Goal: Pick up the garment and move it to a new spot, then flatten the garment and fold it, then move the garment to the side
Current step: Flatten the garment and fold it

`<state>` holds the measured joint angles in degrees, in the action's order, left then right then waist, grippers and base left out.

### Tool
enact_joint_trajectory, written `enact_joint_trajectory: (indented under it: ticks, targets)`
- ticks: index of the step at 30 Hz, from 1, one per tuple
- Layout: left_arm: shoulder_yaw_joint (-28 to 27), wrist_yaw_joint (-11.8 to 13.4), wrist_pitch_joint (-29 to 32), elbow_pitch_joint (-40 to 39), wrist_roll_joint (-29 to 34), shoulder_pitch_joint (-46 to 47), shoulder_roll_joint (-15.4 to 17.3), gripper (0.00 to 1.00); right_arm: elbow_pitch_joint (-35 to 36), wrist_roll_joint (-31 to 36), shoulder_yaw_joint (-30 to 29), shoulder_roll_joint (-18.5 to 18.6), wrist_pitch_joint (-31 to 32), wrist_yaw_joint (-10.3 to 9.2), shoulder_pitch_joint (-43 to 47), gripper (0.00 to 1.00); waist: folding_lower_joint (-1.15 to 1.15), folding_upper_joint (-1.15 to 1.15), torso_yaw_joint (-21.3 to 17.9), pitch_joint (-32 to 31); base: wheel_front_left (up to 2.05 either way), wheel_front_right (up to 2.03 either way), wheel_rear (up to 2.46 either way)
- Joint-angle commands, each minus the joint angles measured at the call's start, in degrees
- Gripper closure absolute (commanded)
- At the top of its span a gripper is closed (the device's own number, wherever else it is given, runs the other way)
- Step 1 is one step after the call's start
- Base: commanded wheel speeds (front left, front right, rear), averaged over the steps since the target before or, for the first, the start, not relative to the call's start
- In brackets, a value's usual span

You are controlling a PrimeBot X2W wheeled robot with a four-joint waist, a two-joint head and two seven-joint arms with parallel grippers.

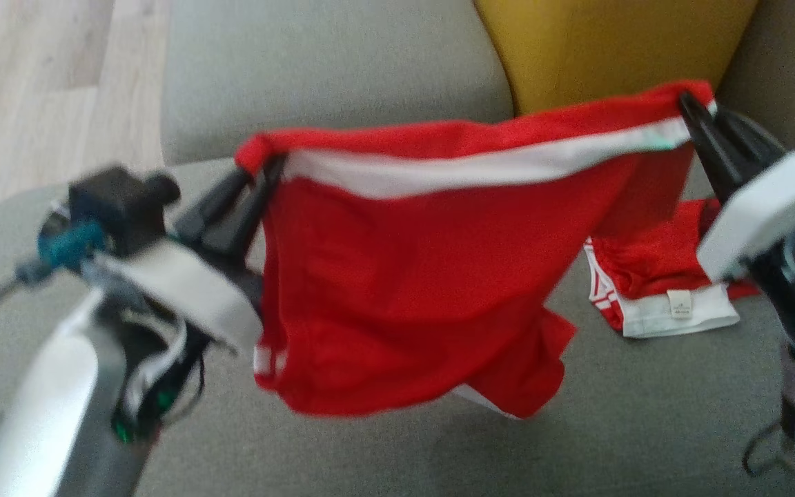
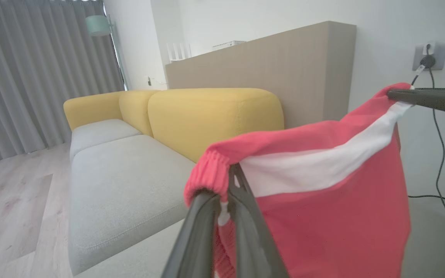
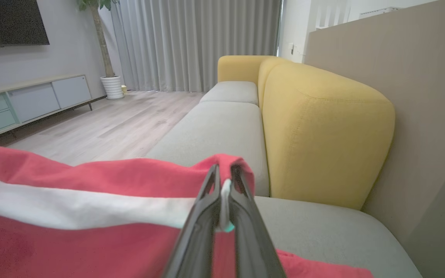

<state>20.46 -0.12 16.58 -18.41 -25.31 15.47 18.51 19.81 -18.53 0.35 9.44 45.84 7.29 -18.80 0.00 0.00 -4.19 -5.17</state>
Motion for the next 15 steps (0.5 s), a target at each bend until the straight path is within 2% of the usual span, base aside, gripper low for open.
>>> enact_joint_trajectory:
  ticks: [1, 3, 6, 9, 10, 15]
  targets:
    - [-3.3, -1.0, 0.3, 2.0, -0.3, 8.3, 1.6, 1.00, -0.8, 0.5, 2.2, -0.5, 0.1, 0.20, -7.6, 1.00, 0.00, 0.00, -0.2, 2.7, 0.00, 0.00, 0.00]
    - [-3.3, -2.5, 0.1, 6.4, 0.2, 13.0, 2.1, 1.00, -5.2, 0.3, 2.4, -1.3, -0.7, 0.20, -12.1, 1.00, 0.00, 0.00, -0.2, 5.2, 0.00, 0.00, 0.00]
    - [-3.2, -4.4, -1.0, 13.9, 0.2, 21.5, 1.9, 1.00, -12.8, 1.9, 4.0, -0.3, -4.4, 0.20, -21.0, 1.00, 0.00, 0.00, 0.4, 10.4, 0.00, 0.00, 0.00]
    - [-3.4, -5.3, -3.6, 21.4, 1.5, 31.8, 1.5, 1.00, -20.3, 3.4, 5.8, 0.4, -10.8, 0.20, -31.8, 1.00, 0.00, 0.00, 1.6, 16.8, 0.00, 0.00, 0.00]
    - [-3.4, -5.3, -3.6, 21.4, 1.5, 31.8, 1.5, 1.00, -20.3, 3.4, 5.8, 0.4, -10.8, 0.20, -31.8, 1.00, 0.00, 0.00, 1.6, 16.8, 0.00, 0.00, 0.00]
    - [-3.1, -6.1, -11.4, 33.4, 4.9, 47.1, 0.4, 1.00, -33.8, 5.5, 5.8, -0.6, -24.2, 0.20, -47.9, 1.00, 0.00, 0.00, 3.6, 24.8, 0.00, 0.00, 0.00]
